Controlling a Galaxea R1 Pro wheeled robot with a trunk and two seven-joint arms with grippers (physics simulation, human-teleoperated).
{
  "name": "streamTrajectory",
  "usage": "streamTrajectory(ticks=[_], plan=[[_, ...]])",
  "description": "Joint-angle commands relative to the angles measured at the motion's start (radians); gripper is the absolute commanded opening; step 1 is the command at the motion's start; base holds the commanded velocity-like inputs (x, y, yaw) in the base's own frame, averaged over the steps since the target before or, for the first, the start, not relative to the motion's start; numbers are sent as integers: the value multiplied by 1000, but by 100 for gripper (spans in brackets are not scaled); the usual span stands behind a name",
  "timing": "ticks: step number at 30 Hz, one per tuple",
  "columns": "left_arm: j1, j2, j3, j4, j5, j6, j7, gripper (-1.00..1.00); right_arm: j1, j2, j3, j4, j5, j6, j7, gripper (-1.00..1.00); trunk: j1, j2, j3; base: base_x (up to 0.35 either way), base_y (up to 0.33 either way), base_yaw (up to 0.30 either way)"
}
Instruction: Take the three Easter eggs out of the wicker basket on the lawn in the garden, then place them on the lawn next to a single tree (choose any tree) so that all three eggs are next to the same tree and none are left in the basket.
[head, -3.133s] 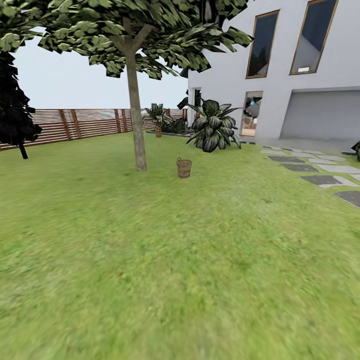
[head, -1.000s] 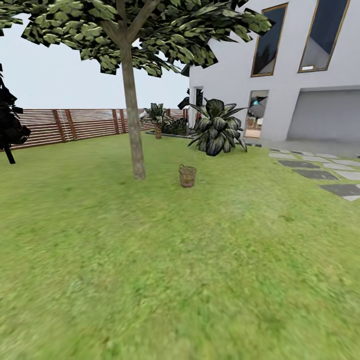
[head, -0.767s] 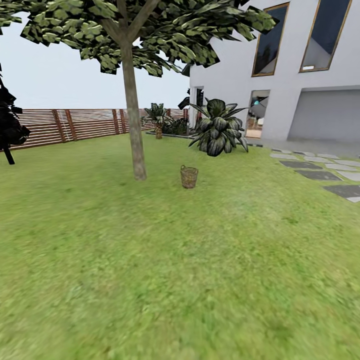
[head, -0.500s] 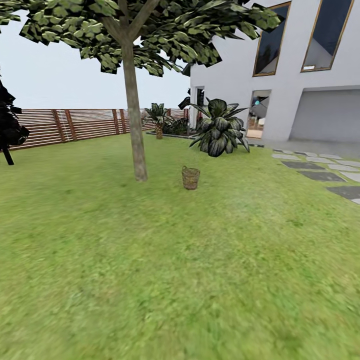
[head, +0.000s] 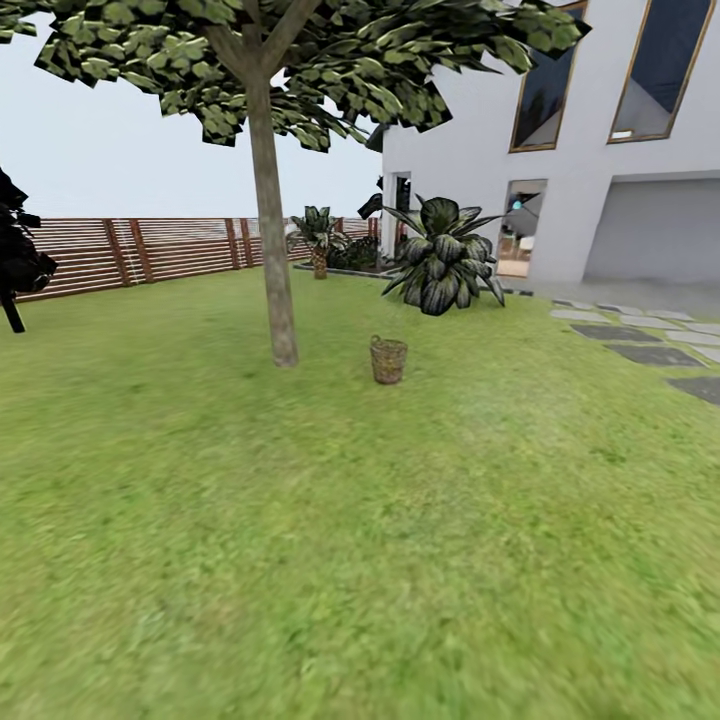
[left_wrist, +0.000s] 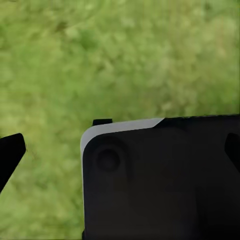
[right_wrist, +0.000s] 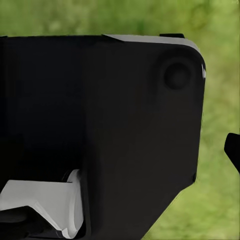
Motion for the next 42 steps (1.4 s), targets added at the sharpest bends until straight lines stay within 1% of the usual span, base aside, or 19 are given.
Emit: streamTrajectory(ticks=[1,11,25,42], plan=[[-1,0,-2,1,-1,-3,-2,100,0,0,-1,-1,0,-2,0,100,1,-1,-1,277,172,0],[-1,0,-2,1,-1,-3,-2,100,0,0,-1,0,0,-2,0,100,1,-1,-1,269,187,-30],[-1,0,-2,1,-1,-3,-2,100,0,0,0,0,0,-2,0,100,1,-1,-1,261,199,-221],[-1,0,-2,1,-1,-3,-2,100,0,2,1,2,0,-2,0,100,1,-1,-1,244,213,-16]])
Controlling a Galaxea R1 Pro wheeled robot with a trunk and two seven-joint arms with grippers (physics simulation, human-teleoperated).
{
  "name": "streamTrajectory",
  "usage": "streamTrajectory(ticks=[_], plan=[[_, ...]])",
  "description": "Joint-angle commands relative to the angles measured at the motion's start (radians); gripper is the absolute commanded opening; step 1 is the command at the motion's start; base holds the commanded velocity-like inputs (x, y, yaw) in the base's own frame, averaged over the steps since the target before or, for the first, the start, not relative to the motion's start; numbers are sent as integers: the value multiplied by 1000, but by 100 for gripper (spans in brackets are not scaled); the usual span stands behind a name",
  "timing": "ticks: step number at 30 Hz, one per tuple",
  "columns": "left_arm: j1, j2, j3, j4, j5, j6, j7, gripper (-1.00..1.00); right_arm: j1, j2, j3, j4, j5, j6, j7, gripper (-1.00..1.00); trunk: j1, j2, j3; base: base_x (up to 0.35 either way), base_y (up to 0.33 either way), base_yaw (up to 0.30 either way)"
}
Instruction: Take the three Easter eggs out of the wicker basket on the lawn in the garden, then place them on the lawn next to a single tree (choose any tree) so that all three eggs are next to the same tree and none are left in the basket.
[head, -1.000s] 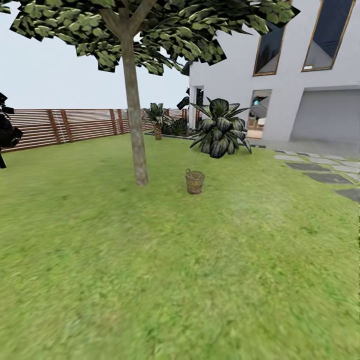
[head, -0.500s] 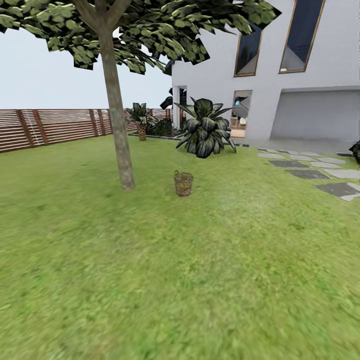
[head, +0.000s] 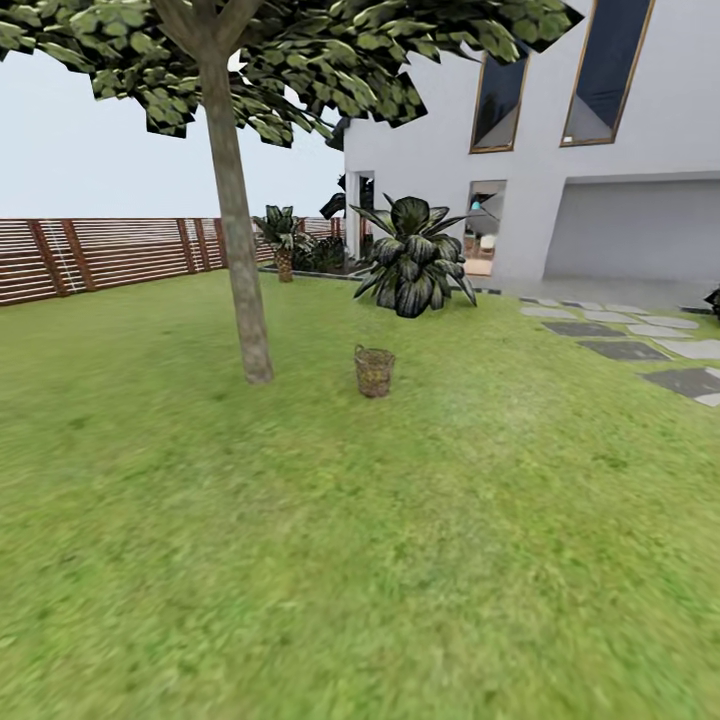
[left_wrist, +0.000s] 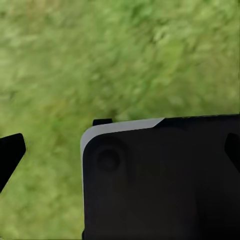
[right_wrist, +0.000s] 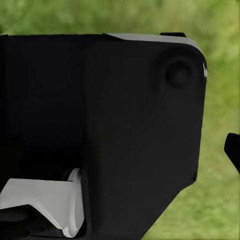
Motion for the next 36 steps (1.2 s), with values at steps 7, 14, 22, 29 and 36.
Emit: streamTrajectory(ticks=[7,14,22,29,36], plan=[[-1,0,-2,1,-1,-3,-2,100,0,0,-1,-1,0,-2,0,100,1,-1,-1,240,215,0],[-1,0,-2,1,-1,-3,-2,100,0,0,-1,-1,0,-2,0,100,1,-1,-1,240,215,-1],[-1,0,-2,1,-1,-3,-2,100,0,0,-1,-1,0,-2,0,100,1,-1,-1,240,215,-163],[-1,0,-2,1,-1,-3,-2,100,0,0,-1,-1,0,-2,0,100,1,-1,-1,239,215,-262],[-1,0,-2,1,-1,-3,-2,100,0,0,-1,-1,0,-2,0,100,1,-1,-1,231,219,-199]])
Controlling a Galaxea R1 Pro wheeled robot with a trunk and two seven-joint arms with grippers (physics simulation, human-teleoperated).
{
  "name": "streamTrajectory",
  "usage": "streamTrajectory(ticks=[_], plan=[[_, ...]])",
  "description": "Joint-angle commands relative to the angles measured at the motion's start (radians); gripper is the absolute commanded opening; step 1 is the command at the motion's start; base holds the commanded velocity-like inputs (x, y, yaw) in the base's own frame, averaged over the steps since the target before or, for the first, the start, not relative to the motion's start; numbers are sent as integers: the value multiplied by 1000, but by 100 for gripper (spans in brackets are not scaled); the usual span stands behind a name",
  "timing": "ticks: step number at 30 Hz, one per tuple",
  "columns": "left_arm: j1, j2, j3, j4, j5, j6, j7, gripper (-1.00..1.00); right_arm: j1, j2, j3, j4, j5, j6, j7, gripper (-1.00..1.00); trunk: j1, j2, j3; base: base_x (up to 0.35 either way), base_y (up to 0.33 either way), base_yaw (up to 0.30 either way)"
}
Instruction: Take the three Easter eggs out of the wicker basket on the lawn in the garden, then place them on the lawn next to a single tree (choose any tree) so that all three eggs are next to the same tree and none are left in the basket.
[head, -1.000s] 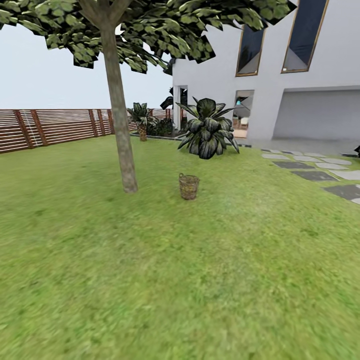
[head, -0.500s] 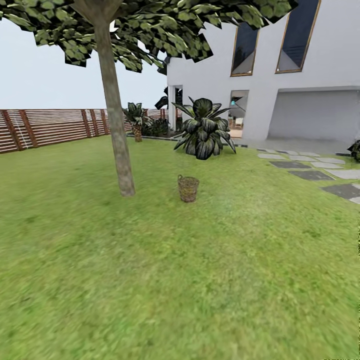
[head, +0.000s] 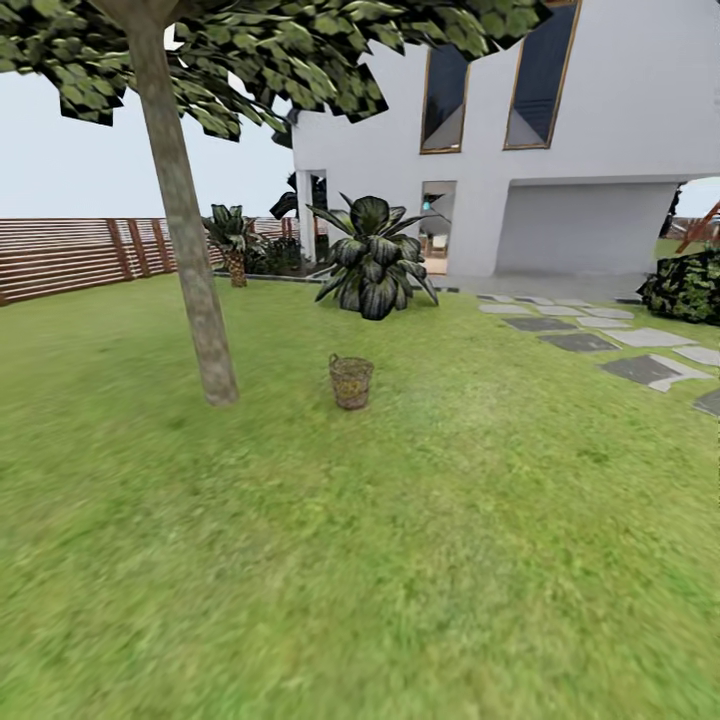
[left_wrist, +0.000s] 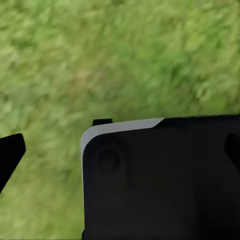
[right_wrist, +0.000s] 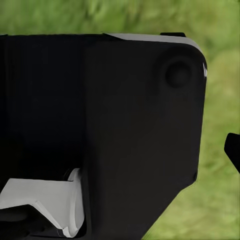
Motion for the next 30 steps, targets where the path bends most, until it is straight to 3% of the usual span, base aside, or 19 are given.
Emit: streamTrajectory(ticks=[1,30], plan=[[-1,0,-2,1,-1,-3,-2,100,0,0,-1,-1,0,-2,0,100,1,-1,-1,229,220,-49],[-1,0,-2,1,-1,-3,-2,100,0,0,-1,-1,0,-2,0,100,1,-1,-1,228,220,-4]])
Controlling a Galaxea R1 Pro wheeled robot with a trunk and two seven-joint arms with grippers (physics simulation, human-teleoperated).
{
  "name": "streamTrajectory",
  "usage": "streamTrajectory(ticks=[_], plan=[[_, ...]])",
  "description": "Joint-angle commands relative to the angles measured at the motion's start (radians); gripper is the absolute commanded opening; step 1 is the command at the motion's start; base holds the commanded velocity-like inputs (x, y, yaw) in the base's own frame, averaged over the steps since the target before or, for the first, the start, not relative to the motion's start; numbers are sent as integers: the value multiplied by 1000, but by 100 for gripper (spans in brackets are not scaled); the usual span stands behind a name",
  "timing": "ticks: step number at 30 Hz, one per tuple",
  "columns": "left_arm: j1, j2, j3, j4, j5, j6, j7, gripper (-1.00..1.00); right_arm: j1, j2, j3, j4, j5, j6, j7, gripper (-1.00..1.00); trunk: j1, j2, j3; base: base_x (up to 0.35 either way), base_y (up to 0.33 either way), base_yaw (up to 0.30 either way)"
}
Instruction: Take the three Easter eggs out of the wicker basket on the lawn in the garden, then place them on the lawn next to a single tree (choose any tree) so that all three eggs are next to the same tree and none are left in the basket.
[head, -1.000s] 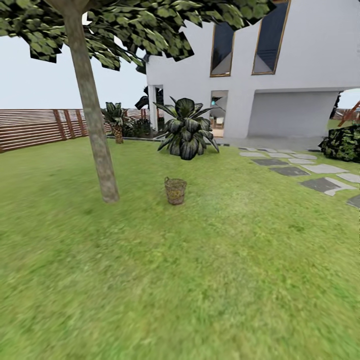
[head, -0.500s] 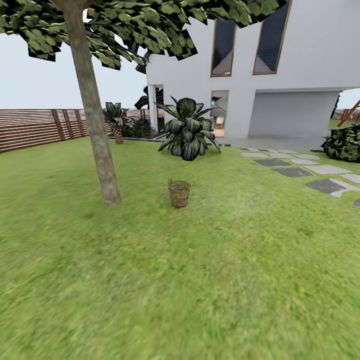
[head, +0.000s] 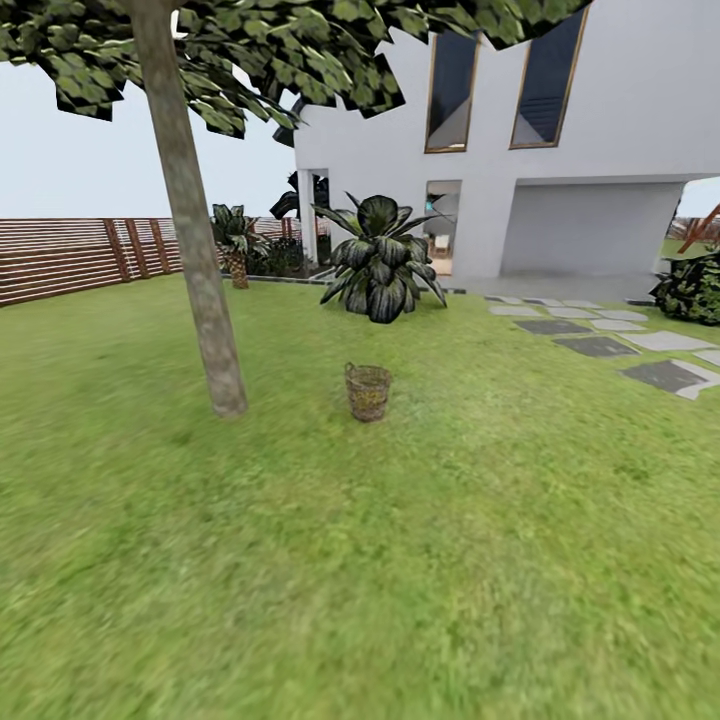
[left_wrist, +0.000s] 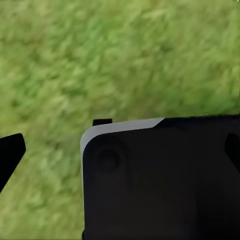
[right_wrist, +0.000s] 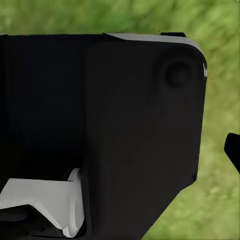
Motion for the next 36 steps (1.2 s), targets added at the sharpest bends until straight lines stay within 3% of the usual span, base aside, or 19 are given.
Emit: streamTrajectory(ticks=[1,30,36], plan=[[-1,0,-2,1,-1,-3,-2,100,0,0,-1,-1,0,-2,0,100,1,-1,-1,228,220,0],[-1,0,-2,2,0,-3,0,100,0,0,-1,-1,0,-2,0,100,1,-1,-1,252,201,-1],[-1,0,-2,2,1,-3,0,100,0,0,-1,-1,0,-2,0,100,1,-1,-1,261,194,-150]])
